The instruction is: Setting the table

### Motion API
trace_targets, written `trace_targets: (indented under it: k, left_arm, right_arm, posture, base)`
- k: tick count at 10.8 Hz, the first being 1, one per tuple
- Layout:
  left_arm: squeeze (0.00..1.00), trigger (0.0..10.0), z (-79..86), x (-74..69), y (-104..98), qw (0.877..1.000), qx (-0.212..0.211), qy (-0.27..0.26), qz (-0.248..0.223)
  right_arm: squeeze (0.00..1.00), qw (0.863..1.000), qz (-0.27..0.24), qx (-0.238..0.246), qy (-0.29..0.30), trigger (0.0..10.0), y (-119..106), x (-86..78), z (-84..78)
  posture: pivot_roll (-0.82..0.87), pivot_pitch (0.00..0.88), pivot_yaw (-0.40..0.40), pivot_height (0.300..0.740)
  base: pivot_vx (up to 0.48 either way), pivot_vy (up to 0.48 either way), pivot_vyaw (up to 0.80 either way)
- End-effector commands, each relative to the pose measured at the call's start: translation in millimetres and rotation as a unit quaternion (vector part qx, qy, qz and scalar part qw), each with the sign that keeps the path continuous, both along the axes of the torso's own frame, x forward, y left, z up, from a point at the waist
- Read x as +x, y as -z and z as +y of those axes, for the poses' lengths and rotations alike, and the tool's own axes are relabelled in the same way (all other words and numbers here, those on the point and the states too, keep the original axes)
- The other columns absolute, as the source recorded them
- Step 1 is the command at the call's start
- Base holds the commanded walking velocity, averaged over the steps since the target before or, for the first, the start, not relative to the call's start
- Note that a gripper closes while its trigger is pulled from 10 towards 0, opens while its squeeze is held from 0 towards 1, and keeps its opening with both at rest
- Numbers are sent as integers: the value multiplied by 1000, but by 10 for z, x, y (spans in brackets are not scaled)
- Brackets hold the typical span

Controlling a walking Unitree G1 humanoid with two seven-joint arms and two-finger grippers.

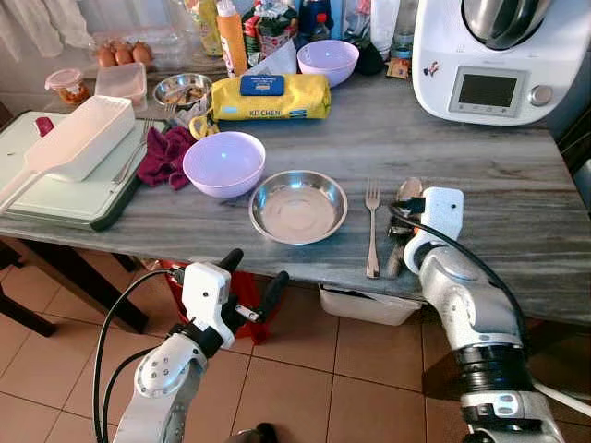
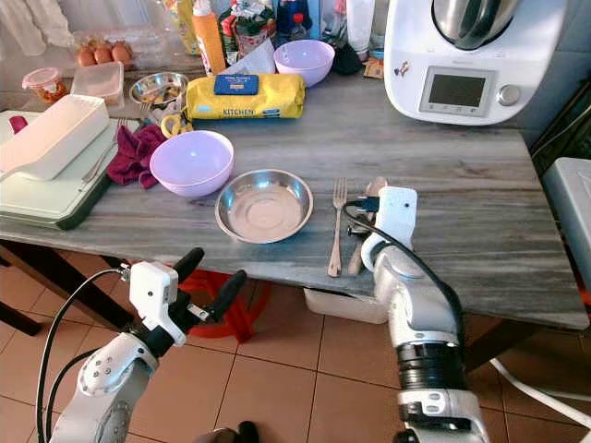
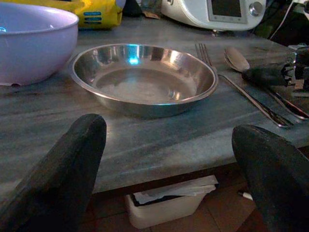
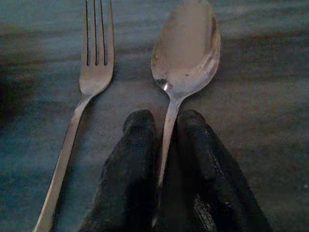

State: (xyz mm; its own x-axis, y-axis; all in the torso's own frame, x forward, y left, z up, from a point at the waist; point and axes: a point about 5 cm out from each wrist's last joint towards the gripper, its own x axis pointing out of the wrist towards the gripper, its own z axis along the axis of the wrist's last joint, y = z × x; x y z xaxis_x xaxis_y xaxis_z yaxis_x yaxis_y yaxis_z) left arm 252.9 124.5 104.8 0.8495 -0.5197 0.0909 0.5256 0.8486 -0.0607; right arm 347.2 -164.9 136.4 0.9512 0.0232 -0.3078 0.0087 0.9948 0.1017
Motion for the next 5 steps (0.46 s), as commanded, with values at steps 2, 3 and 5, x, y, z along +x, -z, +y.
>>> trace_targets:
  k: [2,3,5]
  left_arm:
    - [0,10000,17,-16,32,1000,6,-4,9]
    - [0,10000,26,-22,35,1000,7,-4,9]
    - [0,10000,35,-28,45,1000,9,-2,10]
  right_arm:
    - [0,992,126,6,-2,1529,516,-209,-31]
    - [0,992,127,1,-10,1216,517,-216,-39]
    - [0,992,125,-1,-10,2078,511,-205,-69]
  posture:
    - [-37,171,74,740]
    - [-38,173,76,740]
    - [-38,174,80,740]
  base:
    - [0,0,0]
    - [0,0,0]
    - [0,0,0]
